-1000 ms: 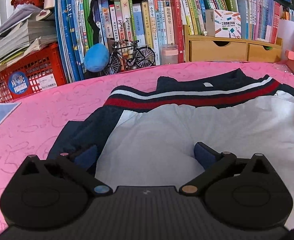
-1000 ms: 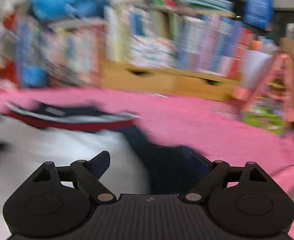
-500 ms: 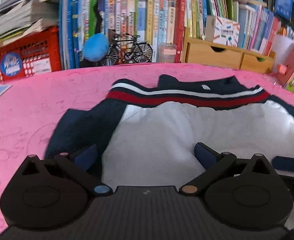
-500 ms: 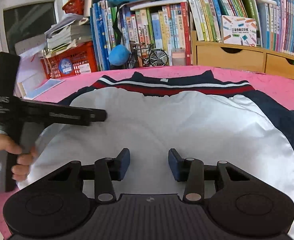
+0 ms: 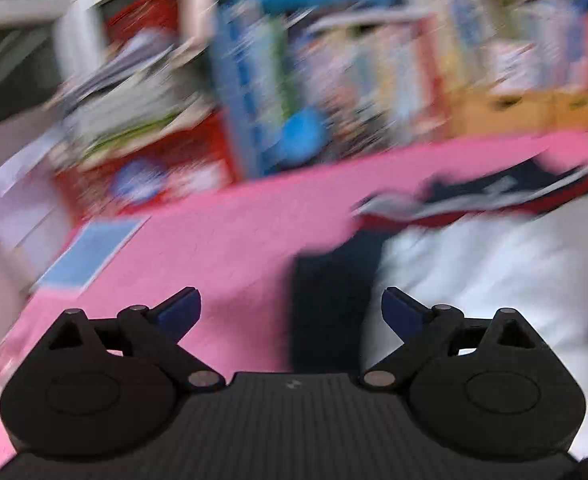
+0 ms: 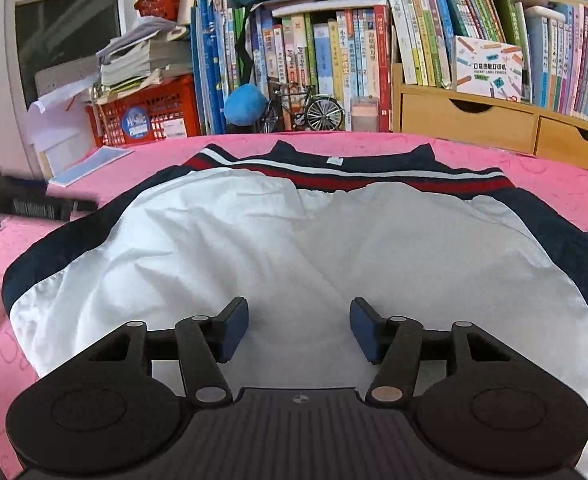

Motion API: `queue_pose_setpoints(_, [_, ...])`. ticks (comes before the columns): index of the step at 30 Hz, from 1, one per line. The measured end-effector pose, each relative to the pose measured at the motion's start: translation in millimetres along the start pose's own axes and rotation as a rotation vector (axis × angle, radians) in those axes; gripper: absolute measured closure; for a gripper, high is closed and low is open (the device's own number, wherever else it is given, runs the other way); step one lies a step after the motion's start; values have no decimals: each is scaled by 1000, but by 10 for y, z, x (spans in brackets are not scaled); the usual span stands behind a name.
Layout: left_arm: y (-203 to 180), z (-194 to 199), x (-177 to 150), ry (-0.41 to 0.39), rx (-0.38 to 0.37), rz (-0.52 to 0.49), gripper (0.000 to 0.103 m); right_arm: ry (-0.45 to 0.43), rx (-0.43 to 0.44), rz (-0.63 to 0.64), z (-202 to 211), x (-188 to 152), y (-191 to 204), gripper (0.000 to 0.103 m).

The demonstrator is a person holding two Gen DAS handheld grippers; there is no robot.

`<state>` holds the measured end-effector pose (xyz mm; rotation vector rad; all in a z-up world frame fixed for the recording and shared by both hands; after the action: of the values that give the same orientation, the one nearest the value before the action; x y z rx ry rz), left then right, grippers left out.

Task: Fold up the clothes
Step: 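Sweep the left tool across the white lining to smooth it flat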

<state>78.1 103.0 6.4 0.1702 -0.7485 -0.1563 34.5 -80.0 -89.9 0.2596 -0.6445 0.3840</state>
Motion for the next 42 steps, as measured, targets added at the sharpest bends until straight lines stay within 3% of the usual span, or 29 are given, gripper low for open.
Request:
queue_pose_setpoints(3, [-592,64,236,-22,-105,-123,4,-1,-1,3,0,-4,10,41])
queue_pose_setpoints(5, [-974,8,359,-24,-137,-209,4,-2,-10,1,1,-9,18,29])
queue_pose_setpoints(7, [-1194,-245,399,12,-112,-263,4,-1,-29,-6,-5,-7,5,19])
queue_pose_setpoints(10, [-1379,-732,421,98,-56,-306,6,-6,-15,-27,-2,-3,-34,16])
queue_pose_setpoints(15, [-1117,-1119,604,141,-95,-139,0,-12,20,-58,4,1,-90,9])
queue_pose_setpoints(18, [-1097,-1235,652,141,-83,-131,0,-9,34,-50,0,3,-73,0])
queue_pose_setpoints(30, [-1041,-1273,664,90,-132,-75,0,12,32,-34,-31,-20,-61,0])
queue_pose_setpoints(36, [-913,-900,569,-3,-122,-125,0,18,21,-25,-39,-20,-59,0])
queue_pose_setpoints(42, [-840,-306,347,-37,-246,-135,0,2,-22,-15,55,-48,-76,0])
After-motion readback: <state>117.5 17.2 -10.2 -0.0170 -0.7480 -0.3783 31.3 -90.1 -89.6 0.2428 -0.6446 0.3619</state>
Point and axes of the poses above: each gripper's, at about its wrist camera, not at the fingertips, and z roughly against the way its jaws point, y to its left, x to its top, the point moved 9 cm from there along -z, roughly the way its jaws point, and after that the axes turned 14 degrees about y, right-handed, at the moved point
